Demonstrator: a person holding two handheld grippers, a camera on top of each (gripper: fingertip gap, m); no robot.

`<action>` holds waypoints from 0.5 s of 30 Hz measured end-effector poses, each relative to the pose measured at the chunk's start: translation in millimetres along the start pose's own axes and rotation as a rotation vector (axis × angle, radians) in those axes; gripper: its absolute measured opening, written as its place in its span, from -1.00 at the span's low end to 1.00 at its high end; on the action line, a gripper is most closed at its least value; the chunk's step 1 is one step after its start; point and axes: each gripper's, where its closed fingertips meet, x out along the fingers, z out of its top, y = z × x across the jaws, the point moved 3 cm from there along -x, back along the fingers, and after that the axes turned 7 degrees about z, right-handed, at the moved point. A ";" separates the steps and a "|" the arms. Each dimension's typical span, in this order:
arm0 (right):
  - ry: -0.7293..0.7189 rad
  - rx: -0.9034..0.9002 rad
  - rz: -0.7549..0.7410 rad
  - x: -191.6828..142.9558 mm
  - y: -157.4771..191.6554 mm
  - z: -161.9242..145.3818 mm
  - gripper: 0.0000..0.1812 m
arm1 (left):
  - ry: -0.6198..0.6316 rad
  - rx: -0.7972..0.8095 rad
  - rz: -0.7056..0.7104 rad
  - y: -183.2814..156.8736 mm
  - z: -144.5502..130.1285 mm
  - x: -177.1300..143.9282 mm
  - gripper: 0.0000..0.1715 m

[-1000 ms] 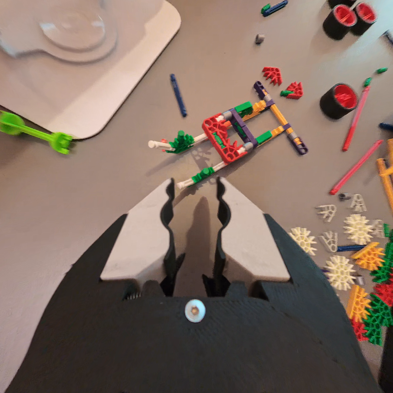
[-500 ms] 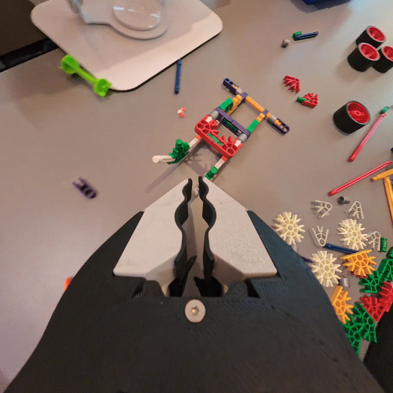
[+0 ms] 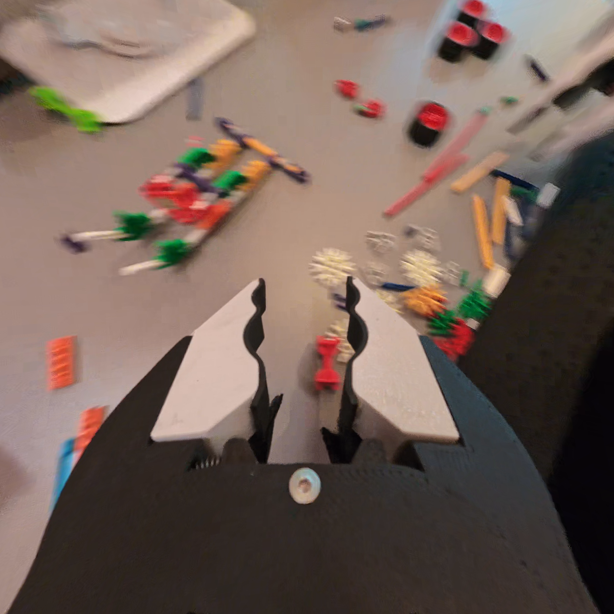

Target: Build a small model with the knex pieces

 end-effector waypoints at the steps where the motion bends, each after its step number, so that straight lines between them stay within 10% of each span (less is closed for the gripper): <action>1: -0.004 -0.015 0.009 0.7 5.8 3.6 -0.67 | 0.030 0.057 -0.085 -25.4 -4.7 2.7 -0.49; 6: -0.039 -0.053 0.119 20.2 39.9 20.9 -0.79 | 0.182 0.303 -0.233 -95.0 -38.5 31.3 -0.54; 15: -0.010 -0.115 0.264 74.7 90.9 40.5 -0.81 | 0.300 0.445 -0.345 -114.7 -75.8 26.4 -0.75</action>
